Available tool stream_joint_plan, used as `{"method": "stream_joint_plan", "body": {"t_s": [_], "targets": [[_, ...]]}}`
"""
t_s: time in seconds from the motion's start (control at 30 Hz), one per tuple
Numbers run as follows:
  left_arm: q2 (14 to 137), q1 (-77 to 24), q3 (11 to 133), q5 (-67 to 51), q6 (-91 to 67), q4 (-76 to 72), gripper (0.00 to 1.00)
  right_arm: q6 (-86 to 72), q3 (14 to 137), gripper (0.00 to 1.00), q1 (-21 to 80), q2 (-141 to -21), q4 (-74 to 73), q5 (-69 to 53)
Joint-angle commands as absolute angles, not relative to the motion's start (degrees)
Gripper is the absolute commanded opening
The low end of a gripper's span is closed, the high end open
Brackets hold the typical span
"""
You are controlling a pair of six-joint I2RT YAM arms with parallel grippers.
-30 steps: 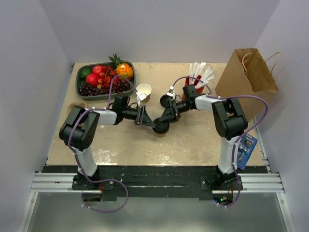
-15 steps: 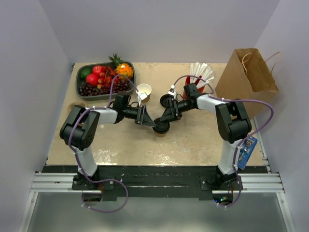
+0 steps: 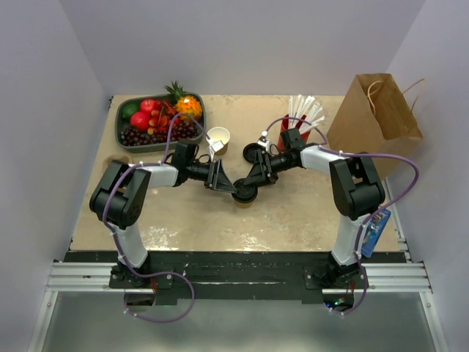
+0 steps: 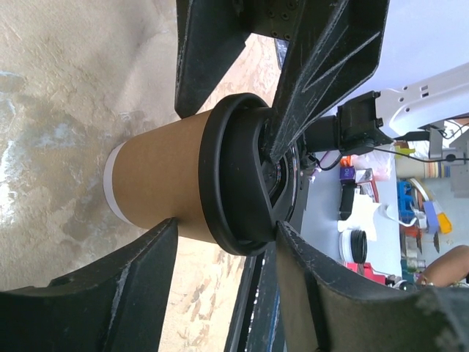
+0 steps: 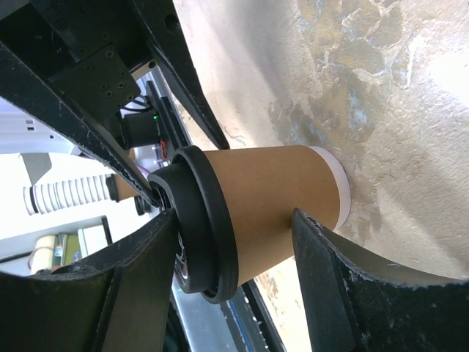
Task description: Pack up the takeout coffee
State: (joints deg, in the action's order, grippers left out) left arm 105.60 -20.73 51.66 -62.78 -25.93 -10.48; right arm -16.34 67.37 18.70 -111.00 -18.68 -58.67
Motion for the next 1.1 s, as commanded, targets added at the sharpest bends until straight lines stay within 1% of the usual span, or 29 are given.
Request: {"method": "stream_joint_plan", "body": {"t_s": [0.0, 0.17, 0.27, 0.33, 0.37, 0.47, 0.6, 0.83, 1.07], "targets": [[110.3, -20.4, 49.0, -37.4, -18.0, -3.7, 0.58, -12.7, 64.8, 0.59, 18.7, -115.6, -23.6, -40.9], [108.9, -20.5, 49.7, -35.3, -17.4, -1.9, 0.59, -15.8, 63.5, 0.58, 18.3, -115.0, -22.5, -39.2], [108.5, -20.5, 50.0, -35.3, -17.4, -1.7, 0.59, -13.6, 64.2, 0.60, 18.4, -114.3, -23.6, -39.6], [107.2, -20.4, 49.3, -39.4, -17.1, -3.2, 0.60, -11.8, 65.6, 0.63, 18.8, -112.7, -23.2, -43.0], [106.6, -20.4, 49.2, -40.8, -16.9, -5.0, 0.60, -10.5, 65.9, 0.66, 18.9, -111.4, -22.3, -44.2], [104.5, -20.4, 48.3, -46.6, -17.7, -10.1, 0.62, -8.5, 65.9, 0.73, 19.3, -105.7, -18.9, -46.8], [102.6, -20.2, 48.6, -55.3, -20.6, -15.9, 0.64, -6.9, 67.8, 0.77, 19.4, -103.4, -19.6, -49.6], [100.4, -19.2, 49.1, -57.6, -22.1, -15.5, 0.65, -6.8, 67.5, 0.78, 19.2, -100.7, -20.9, -50.7], [97.3, -18.0, 47.0, -60.3, -23.6, -18.1, 0.65, -7.6, 65.1, 0.76, 17.9, -97.5, -20.1, -51.8]]}}
